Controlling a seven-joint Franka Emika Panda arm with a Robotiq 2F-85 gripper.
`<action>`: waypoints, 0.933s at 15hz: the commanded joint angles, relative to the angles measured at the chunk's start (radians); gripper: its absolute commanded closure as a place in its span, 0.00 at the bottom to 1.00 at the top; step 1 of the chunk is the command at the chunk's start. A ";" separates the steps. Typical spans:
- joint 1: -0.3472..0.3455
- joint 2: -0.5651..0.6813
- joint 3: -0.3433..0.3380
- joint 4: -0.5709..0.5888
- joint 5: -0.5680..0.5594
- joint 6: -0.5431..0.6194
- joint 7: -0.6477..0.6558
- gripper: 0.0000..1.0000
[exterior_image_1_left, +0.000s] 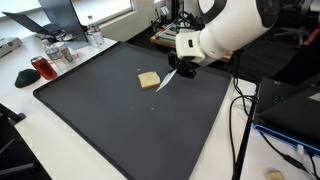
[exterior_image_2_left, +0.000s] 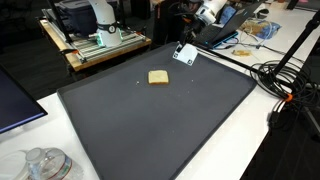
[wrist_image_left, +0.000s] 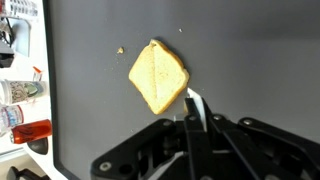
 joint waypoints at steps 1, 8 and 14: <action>0.000 0.036 -0.010 0.054 0.023 -0.023 0.019 0.99; -0.133 -0.055 -0.023 -0.014 0.160 0.131 -0.107 0.99; -0.292 -0.150 -0.068 -0.137 0.337 0.356 -0.324 0.99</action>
